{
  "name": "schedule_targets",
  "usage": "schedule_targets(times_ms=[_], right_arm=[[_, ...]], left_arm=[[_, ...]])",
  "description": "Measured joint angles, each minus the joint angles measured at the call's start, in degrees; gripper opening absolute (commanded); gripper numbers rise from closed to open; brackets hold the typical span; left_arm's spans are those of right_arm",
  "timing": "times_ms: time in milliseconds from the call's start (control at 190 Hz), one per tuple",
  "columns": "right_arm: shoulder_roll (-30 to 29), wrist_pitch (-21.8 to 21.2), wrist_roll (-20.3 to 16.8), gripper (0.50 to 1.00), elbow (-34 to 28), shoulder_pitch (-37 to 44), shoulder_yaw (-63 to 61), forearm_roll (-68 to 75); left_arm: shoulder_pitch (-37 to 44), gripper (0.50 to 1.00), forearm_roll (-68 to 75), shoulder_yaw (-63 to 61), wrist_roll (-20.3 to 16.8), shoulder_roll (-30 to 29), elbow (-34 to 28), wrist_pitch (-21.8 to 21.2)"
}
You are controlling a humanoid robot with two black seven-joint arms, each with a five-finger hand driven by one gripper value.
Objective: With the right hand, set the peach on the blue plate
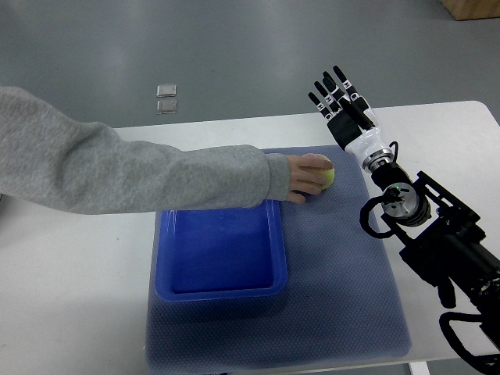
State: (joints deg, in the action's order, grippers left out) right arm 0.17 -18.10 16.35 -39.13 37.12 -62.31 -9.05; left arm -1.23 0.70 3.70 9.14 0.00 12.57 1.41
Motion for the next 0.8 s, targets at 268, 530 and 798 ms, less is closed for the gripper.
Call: schedule_targets(times_ms=[268,530,798], right_arm=[[0.0,0.03,0.0,0.932,-0.07,0.14,0.04,-0.04],[0.19,-0.53,-0.09,0.932,-0.55,1.2,0.89,-0.9],[2.53,-0.72,-0.38,0.932,-1.72,5.53,7.59,-6.79]], left_arm=[[0.0,1.0,-0.41,0.0,0.0,0.0,-0.02,-0.34],[0.0,1.0,-0.38,0.0,0.0,0.0,-0.03,-0.17],[0.0,1.0,-0.34,0.0,0.0,0.0,-0.12,-0.09]])
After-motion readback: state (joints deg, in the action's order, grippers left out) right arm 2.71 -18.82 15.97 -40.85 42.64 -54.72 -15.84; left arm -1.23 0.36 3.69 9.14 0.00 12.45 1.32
